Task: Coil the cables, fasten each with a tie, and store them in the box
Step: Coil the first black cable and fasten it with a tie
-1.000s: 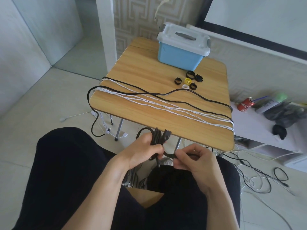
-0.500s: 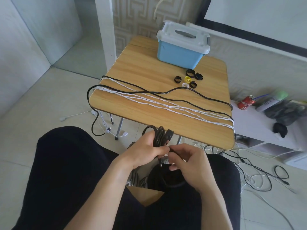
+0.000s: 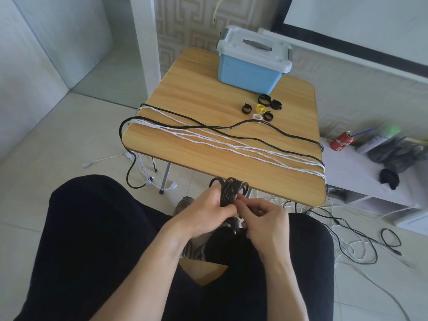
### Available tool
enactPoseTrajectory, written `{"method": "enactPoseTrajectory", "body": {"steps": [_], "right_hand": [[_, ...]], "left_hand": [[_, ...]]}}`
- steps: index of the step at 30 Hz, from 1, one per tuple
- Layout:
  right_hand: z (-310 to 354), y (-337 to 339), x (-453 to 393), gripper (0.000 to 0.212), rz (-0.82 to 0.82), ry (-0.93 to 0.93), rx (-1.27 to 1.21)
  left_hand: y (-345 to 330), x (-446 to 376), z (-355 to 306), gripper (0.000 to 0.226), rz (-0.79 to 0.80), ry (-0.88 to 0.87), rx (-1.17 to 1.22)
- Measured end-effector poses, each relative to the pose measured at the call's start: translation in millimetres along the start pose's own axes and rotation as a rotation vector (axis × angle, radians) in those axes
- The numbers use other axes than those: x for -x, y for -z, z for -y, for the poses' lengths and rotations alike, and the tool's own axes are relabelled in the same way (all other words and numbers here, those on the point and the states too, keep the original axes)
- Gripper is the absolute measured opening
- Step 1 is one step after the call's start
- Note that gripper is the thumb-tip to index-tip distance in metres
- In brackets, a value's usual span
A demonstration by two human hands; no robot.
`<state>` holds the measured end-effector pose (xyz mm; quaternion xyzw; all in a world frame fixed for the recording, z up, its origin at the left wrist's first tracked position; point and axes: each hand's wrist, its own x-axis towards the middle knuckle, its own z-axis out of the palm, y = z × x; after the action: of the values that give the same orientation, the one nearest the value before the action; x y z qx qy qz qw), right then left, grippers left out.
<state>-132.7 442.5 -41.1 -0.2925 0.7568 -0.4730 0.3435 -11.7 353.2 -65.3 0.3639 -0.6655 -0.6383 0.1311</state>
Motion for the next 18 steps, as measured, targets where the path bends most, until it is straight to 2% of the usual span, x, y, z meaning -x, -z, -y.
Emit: {"method": "enactPoseTrajectory", "body": {"steps": [3, 6, 9, 11, 13, 15, 18], "right_hand": [[-1.8, 0.5, -3.0, 0.01, 0.062, -0.033, -0.02], [-4.8, 0.4, -4.6, 0.024, 0.092, -0.006, 0.012], [-6.5, 2.6, -4.6, 0.031, 0.24, 0.048, 0.101], [-1.8, 10.5, -3.4, 0.038, 0.348, -0.001, 0.073], [-0.3, 19.7, -4.2, 0.038, 0.454, -0.082, 0.009], [1.0, 22.9, -4.5, 0.036, 0.54, -0.111, -0.002], [6.9, 20.9, -2.1, 0.028, 0.569, -0.088, -0.022]], "left_hand": [[1.5, -0.4, 2.6, 0.033, 0.02, 0.02, 0.135], [0.5, -0.8, 2.8, 0.042, 0.047, 0.044, 0.272], [-3.8, -2.8, 4.9, 0.049, 0.079, 0.036, 0.344], [-4.3, -3.2, 7.5, 0.049, 0.067, 0.037, 0.358], [-3.5, -1.2, 7.4, 0.047, 0.064, 0.021, 0.335], [-3.0, 2.5, 4.6, 0.056, 0.073, 0.005, 0.3], [-4.0, 3.9, 1.9, 0.059, 0.052, 0.032, 0.317]]}}
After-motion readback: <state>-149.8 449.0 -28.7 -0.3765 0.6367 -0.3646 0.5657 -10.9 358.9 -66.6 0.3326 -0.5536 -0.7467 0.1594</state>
